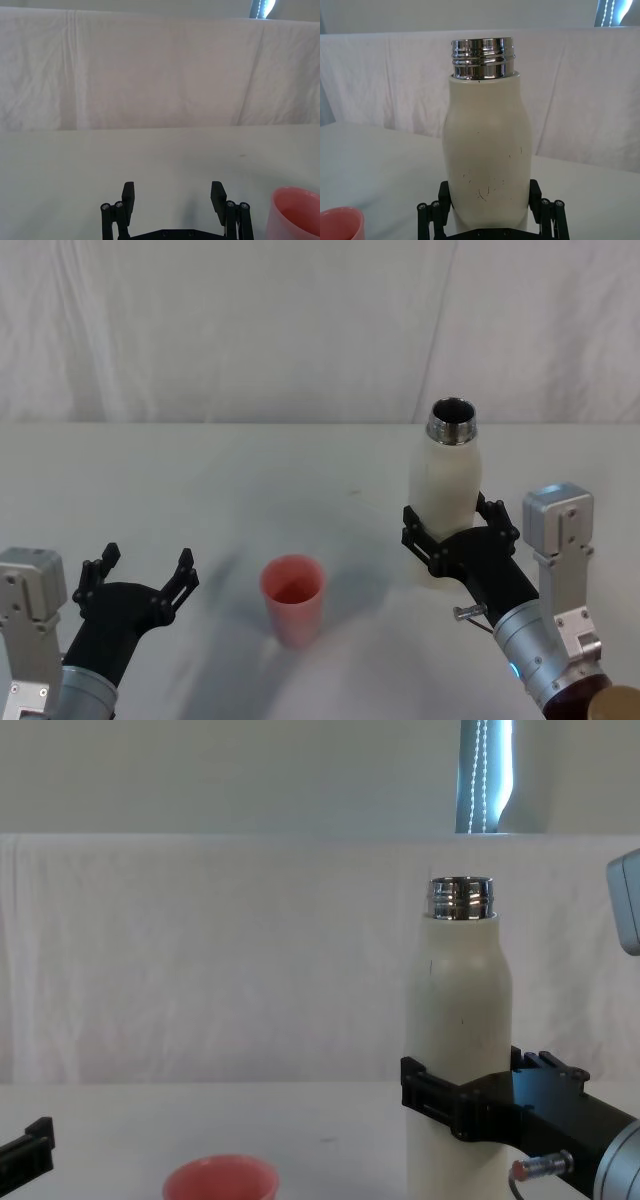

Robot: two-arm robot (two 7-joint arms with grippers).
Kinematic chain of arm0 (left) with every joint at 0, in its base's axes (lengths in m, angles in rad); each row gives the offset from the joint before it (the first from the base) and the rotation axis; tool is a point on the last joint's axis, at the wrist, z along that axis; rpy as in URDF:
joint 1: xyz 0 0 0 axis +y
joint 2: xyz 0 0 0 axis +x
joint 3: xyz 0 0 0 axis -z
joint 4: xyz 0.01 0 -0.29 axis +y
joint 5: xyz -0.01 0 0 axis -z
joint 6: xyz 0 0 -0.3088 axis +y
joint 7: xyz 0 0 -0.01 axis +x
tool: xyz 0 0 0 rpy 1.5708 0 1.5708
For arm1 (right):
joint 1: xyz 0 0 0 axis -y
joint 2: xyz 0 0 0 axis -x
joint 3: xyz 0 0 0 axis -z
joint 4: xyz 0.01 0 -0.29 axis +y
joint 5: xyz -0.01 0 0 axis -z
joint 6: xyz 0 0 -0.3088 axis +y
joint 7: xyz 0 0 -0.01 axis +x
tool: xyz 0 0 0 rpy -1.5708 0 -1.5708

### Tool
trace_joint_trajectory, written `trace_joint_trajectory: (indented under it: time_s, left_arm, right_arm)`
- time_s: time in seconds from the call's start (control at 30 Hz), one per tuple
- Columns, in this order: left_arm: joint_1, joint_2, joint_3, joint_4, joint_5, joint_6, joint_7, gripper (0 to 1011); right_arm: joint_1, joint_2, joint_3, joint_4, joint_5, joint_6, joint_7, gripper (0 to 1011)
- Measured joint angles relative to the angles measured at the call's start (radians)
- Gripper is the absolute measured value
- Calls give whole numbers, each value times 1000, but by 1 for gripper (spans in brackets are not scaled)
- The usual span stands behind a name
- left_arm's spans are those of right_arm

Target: Grasp the thermos with one hand and pour water into the cup lid.

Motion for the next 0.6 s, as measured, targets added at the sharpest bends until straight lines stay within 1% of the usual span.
trace_joint_trajectory:
  time_s: [0.1,0.2,0.23,0.33,0.37,0.47,0.53,0.57,0.6]
  left_arm:
    - [0,0,0,0,0,0,0,1001]
    - [0,0,0,0,0,0,0,1001]
    - [0,0,0,0,0,0,0,1001]
    - [0,0,0,0,0,0,0,1001]
    - [0,0,0,0,0,0,0,1001]
    - [0,0,0,0,0,0,0,1001]
    - [0,0,0,0,0,0,0,1001]
    - [0,0,0,0,0,0,0,1001]
    - [0,0,0,0,0,0,0,1001]
  right_arm:
    - [4,5,-3,-2,-17,5,0,951]
    - [15,24,-20,-14,-68,24,-5,951]
    - [19,34,-28,-19,-96,34,-7,951]
    - [28,54,-41,-27,-150,45,-12,951]
    - [33,66,-51,-31,-188,52,-15,951]
    - [42,86,-66,-38,-248,63,-18,951]
    - [51,110,-80,-47,-314,74,-17,951]
    - [51,110,-80,-47,-314,74,-17,951]
    - [55,122,-88,-51,-343,78,-13,951]
